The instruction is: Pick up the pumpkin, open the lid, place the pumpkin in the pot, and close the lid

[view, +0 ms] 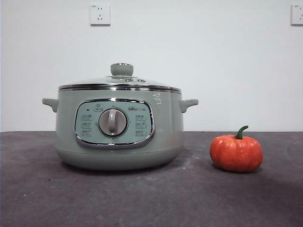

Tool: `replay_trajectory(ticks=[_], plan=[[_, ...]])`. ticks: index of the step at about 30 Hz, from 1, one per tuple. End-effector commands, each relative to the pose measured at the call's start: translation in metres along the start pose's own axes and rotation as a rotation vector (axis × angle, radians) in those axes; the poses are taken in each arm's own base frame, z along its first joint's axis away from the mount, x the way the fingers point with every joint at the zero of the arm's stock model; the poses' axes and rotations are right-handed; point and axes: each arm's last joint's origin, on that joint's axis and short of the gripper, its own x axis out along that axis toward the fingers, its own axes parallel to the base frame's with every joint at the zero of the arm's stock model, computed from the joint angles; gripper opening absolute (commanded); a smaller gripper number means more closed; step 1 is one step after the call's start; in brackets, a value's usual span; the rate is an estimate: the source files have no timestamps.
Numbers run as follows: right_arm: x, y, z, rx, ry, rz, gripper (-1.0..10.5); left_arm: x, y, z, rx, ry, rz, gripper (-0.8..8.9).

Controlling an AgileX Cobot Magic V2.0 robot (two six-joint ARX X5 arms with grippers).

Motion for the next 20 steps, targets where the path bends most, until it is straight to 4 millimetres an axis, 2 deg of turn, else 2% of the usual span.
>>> replay_trajectory(ticks=[1,5,10,15,20], plan=[[0.001,-0.001,-0.004,0.143,0.015,-0.004,0.0,0.001,0.001,-0.005,-0.067,0.011,0.003,-0.03],[0.000,0.000,-0.002,0.189,0.012,-0.002,-0.1,0.001,0.001,-0.004,-0.129,0.011,-0.001,-0.08],[-0.002,0.002,0.010,0.266,0.003,0.033,-0.1,-0.003,-0.003,0.004,-0.178,0.037,-0.072,-0.08],[-0.004,0.005,0.028,0.280,0.023,0.052,-0.1,-0.010,-0.007,0.022,-0.191,0.058,-0.068,-0.08],[-0.006,0.011,0.055,0.281,0.084,0.100,-0.1,-0.014,-0.012,0.047,-0.198,0.101,-0.086,-0.08]])
